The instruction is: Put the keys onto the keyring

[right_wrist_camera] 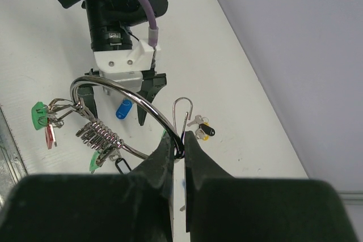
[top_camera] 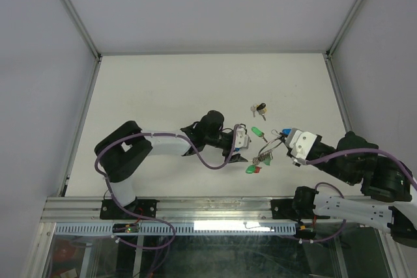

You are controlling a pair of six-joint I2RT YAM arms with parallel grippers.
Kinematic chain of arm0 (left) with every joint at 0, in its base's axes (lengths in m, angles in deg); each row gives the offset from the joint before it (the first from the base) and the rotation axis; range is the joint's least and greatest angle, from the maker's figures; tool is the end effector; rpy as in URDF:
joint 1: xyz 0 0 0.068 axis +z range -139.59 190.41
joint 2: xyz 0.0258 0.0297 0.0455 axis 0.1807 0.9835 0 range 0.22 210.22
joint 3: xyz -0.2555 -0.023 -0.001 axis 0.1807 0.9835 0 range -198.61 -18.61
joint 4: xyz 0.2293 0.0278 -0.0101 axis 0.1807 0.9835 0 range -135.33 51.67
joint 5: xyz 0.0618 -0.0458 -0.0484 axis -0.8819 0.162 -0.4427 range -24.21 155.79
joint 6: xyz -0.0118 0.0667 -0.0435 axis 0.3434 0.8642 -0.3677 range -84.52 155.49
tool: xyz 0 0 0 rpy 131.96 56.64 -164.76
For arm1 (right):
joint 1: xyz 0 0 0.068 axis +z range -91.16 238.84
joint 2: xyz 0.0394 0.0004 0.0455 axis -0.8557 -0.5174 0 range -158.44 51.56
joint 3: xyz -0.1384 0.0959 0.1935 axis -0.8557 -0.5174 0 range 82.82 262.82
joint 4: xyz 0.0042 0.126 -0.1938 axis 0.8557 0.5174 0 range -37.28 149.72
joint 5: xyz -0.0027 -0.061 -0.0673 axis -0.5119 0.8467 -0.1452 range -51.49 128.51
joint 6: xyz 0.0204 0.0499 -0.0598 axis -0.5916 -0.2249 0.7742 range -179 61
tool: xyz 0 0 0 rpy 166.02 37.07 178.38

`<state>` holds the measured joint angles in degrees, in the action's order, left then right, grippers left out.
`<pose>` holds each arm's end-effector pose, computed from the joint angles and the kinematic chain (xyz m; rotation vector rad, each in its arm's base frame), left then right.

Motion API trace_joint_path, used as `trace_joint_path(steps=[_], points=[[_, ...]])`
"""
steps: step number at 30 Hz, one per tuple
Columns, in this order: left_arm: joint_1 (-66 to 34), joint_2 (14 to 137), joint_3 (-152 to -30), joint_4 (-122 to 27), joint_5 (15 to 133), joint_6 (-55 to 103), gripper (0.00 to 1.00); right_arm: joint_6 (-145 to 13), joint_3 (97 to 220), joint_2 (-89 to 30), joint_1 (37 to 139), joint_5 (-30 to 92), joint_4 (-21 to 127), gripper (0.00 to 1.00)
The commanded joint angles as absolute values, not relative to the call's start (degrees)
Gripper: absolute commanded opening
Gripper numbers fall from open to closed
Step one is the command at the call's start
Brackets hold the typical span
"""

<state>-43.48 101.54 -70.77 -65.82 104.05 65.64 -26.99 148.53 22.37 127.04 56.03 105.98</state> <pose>0.1806 -0.3208 0.1727 1.6796 1.2365 -0.9426 0.0468 0.0606 0.3682 -1.2764 1.3417 0.1553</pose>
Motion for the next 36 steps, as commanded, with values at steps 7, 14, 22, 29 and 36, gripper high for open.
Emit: trace_joint_path(steps=[7,14,22,29,36], points=[[-41.47,114.21,-82.91,-62.62,120.7,74.59,0.55,-27.49,149.57,22.99,127.4,57.23,104.75,0.0],[-41.46,118.09,-87.18,-60.31,120.8,69.77,0.49,-27.06,148.59,23.32,127.41,57.11,104.51,0.0],[-42.33,118.73,-87.07,-61.67,115.68,61.47,0.49,-26.92,147.69,23.56,127.42,57.27,104.1,0.0],[-44.16,118.64,-85.75,-65.19,105.22,51.4,0.49,-26.66,147.38,23.6,127.4,57.07,103.85,0.0],[-45.39,117.54,-84.53,-66.94,98.88,42.54,0.47,-26.67,147.16,23.72,127.39,57.25,103.75,0.0]])
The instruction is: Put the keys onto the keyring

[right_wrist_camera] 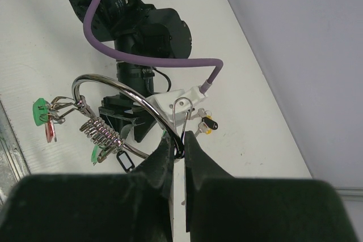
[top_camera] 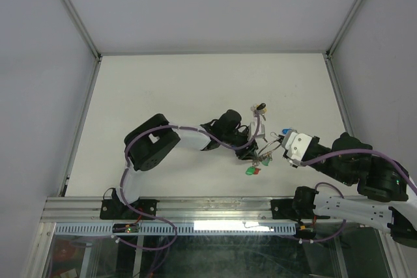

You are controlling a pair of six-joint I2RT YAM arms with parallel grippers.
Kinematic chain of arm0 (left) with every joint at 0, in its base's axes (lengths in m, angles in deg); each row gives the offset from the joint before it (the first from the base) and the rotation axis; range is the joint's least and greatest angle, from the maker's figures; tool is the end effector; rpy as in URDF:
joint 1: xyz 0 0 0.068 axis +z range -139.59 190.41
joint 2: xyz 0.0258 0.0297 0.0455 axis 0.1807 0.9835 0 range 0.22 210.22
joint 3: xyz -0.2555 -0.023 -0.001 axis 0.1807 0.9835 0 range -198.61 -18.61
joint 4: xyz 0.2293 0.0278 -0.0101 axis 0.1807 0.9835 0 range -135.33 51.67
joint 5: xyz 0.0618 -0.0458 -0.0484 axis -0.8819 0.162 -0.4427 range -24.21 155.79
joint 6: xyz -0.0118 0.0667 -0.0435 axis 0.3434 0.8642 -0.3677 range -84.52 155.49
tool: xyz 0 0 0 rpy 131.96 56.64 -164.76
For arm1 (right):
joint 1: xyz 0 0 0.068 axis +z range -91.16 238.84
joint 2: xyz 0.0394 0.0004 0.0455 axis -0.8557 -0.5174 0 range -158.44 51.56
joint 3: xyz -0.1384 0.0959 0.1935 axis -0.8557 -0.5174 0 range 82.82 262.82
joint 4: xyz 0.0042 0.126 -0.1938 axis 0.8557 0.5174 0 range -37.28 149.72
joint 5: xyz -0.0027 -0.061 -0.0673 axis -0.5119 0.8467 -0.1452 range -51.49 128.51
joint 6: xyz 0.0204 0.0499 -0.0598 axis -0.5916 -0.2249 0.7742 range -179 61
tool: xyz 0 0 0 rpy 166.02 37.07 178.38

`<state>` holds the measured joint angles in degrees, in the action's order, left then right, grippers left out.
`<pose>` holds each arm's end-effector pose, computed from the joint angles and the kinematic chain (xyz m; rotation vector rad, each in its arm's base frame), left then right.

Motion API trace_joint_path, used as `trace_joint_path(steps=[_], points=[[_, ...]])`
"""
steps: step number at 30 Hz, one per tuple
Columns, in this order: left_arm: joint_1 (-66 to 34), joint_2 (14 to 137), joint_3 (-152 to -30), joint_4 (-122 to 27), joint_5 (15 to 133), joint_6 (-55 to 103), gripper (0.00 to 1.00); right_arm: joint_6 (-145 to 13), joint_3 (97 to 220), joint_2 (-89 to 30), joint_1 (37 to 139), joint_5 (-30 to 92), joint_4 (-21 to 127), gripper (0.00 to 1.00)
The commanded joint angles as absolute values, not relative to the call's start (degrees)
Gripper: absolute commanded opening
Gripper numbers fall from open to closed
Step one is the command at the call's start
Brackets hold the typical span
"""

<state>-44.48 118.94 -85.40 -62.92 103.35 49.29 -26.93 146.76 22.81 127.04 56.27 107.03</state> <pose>0.2089 -0.3709 0.1272 1.5723 1.5988 -1.1116 0.0475 0.0616 0.3579 -1.3081 1.3645 0.1355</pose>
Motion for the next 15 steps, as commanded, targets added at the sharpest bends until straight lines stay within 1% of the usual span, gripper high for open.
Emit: trace_joint_path(steps=[1,4,9,15], points=[[-45.66,117.21,-84.27,-67.0,97.41,41.54,0.46,-26.66,147.09,23.7,127.44,57.19,103.77,0.0],[-46.4,116.86,-84.62,-65.53,92.5,37.69,0.45,-26.57,147.06,23.78,127.4,57.06,103.65,0.0],[-47.53,115.61,-84.23,-63.77,86.27,31.52,0.47,-26.53,146.97,23.74,127.39,56.92,103.59,0.0],[-47.6,115.22,-85.21,-61.98,86.3,24.15,0.48,-26.42,146.72,23.69,127.4,56.79,103.37,0.0]])
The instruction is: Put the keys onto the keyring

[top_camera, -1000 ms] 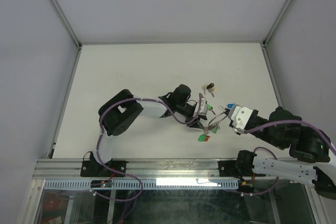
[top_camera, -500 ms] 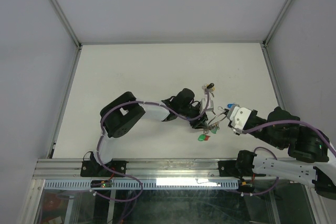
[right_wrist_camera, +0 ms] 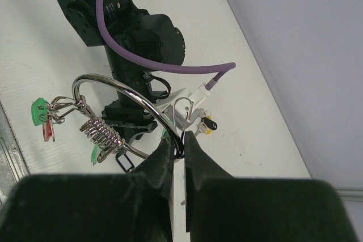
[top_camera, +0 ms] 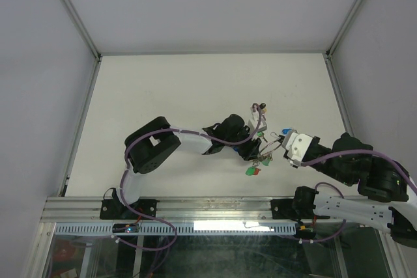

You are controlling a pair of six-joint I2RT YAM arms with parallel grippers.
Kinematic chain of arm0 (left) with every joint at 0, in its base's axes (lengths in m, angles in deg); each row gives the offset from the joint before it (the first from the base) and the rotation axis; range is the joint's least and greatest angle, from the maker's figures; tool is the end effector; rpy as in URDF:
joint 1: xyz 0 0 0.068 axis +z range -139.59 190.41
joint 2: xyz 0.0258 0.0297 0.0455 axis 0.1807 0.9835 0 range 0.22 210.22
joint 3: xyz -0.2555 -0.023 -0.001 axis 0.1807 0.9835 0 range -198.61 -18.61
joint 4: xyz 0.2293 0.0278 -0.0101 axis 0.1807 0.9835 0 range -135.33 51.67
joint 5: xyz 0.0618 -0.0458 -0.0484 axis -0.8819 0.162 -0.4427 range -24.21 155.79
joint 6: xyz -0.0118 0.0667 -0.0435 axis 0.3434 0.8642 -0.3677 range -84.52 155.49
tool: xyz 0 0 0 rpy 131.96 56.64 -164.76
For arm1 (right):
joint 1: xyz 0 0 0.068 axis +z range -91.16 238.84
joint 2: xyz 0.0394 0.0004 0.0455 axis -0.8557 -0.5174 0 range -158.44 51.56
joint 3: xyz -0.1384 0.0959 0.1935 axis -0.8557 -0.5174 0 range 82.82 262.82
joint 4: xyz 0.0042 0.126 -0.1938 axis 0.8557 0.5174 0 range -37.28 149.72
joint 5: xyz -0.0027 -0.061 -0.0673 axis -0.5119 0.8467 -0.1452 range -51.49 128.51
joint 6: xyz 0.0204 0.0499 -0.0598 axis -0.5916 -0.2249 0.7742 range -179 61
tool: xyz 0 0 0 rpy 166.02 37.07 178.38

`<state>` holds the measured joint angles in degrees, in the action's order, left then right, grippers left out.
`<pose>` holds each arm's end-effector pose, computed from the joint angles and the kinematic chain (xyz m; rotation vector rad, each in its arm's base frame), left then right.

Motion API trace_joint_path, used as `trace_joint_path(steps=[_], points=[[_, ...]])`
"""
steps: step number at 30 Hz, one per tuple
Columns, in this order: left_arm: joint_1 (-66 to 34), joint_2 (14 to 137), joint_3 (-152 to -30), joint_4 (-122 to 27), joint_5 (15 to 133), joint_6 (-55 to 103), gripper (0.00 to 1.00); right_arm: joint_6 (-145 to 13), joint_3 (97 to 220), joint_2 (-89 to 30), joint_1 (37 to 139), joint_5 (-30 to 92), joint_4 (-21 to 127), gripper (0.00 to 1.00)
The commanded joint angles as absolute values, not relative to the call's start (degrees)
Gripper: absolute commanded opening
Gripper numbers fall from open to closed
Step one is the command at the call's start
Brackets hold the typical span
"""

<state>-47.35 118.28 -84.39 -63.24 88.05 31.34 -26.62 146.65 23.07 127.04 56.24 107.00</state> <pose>0.2059 -0.3760 0.1222 1.2492 1.9436 -1.0113 0.0472 0.0608 0.3576 -1.3095 1.3590 0.1334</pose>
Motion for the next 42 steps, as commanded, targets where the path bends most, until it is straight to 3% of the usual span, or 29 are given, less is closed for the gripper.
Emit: trace_joint_path(steps=[1,5,12,42], points=[[-47.6,115.13,-85.31,-61.84,86.46,22.83,0.48,-26.48,146.71,23.65,127.39,56.71,103.38,0.0],[-47.6,114.92,-86.01,-60.38,89.34,21.32,0.48,-26.57,146.71,23.52,127.39,56.73,103.44,0.0],[-47.6,116.34,-87.75,-57.8,92.26,20.72,0.37,-26.4,146.47,23.28,127.39,56.37,102.93,0.0],[-48.82,119.71,-92.39,-53.38,92.89,25.34,0.3,-26.75,146.39,23.09,127.39,55.82,103.04,0.0]])
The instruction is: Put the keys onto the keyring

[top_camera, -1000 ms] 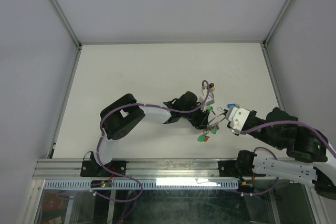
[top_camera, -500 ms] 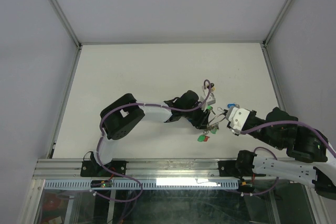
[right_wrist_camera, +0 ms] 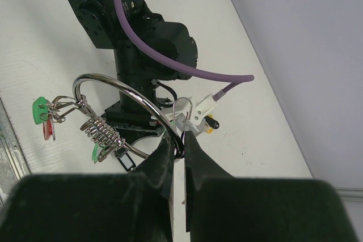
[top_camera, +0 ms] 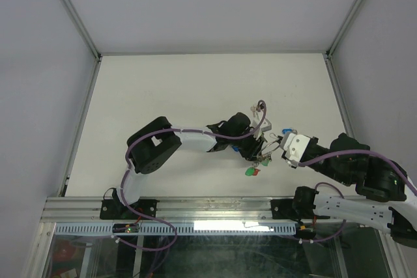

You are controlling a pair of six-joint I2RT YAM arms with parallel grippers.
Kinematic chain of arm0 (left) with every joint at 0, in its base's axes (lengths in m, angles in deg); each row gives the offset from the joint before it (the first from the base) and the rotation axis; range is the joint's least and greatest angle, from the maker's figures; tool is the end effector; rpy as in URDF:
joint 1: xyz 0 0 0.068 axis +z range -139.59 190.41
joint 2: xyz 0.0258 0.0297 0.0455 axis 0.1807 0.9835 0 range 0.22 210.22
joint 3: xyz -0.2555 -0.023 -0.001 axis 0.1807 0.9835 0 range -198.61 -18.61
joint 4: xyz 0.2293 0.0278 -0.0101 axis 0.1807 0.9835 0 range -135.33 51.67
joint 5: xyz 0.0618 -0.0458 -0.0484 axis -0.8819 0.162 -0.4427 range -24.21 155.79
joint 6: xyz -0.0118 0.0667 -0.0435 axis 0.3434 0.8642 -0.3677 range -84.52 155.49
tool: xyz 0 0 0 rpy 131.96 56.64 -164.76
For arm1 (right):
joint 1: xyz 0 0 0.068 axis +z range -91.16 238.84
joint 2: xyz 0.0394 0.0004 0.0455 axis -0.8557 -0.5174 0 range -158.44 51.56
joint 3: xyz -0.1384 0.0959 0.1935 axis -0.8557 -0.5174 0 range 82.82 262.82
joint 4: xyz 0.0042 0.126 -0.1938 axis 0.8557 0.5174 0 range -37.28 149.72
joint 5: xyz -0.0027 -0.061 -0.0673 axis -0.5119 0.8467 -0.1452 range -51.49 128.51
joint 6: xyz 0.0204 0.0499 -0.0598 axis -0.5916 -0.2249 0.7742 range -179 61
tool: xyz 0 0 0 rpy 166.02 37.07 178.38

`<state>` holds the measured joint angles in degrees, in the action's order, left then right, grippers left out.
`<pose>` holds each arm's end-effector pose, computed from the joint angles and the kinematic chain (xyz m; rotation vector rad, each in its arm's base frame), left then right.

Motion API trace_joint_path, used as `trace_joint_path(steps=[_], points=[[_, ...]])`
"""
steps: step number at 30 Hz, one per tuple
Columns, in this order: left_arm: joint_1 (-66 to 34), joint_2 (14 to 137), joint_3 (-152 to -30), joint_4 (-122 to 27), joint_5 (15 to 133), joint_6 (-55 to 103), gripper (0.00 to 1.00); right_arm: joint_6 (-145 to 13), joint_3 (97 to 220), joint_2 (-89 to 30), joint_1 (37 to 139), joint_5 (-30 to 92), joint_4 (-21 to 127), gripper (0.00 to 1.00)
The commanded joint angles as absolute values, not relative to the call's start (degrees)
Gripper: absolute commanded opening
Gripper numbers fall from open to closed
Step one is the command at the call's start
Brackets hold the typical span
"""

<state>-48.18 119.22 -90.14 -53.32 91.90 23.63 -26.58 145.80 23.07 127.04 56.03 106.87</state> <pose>0.1995 -0.3854 0.1269 1.2099 2.1291 -1.1236 0.0477 0.0628 0.3539 -1.3222 1.3638 0.1318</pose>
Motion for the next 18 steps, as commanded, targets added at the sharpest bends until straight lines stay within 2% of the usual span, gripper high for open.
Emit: trace_joint_path(steps=[1,11,15,18], points=[[-48.83,119.75,-92.43,-53.18,92.8,25.58,0.3,-26.76,146.29,23.08,127.39,55.78,103.08,0.0],[-49.44,120.07,-92.45,-51.12,92.25,27.06,0.26,-26.67,146.1,23.17,127.4,55.54,102.88,0.0],[-49.44,120.01,-92.57,-50.96,92.25,27.25,0.18,-26.6,146.01,23.03,127.41,55.51,102.8,0.0],[-49.44,120.11,-92.91,-50.88,92.63,27.23,0.06,-26.64,145.9,22.99,127.42,55.5,102.8,0.0]])
